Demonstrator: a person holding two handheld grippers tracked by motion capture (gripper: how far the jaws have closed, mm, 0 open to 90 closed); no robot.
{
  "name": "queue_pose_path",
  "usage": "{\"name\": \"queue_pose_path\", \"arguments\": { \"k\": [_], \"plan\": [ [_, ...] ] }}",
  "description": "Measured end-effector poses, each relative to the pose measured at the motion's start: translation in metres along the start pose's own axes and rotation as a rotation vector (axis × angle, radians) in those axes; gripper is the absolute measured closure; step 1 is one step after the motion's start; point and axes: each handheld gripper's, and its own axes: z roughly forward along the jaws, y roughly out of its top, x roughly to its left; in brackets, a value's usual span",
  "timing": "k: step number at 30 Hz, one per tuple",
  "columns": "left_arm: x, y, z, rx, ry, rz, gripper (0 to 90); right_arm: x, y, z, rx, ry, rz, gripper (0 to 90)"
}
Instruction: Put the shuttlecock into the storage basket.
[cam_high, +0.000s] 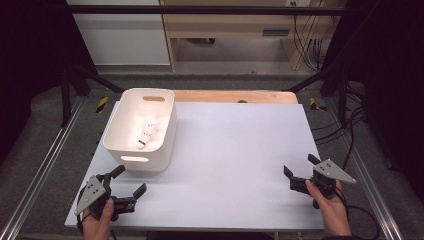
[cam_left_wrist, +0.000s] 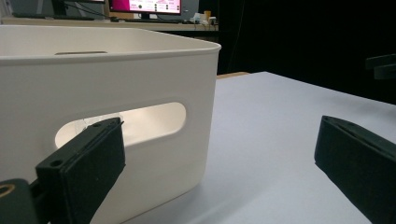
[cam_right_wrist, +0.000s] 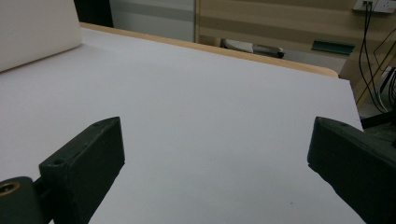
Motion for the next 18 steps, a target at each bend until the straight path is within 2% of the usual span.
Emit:
{"name": "queue_pose_path", "arguments": {
  "k": [18],
  "plan": [
    [0.0, -0.0001, 0.0002, 0.001, 0.0, 0.0, 1.5, 0.0055, -0.0093, 0.0029, 0.009, 0.014, -0.014, 4.3]
  ]
}}
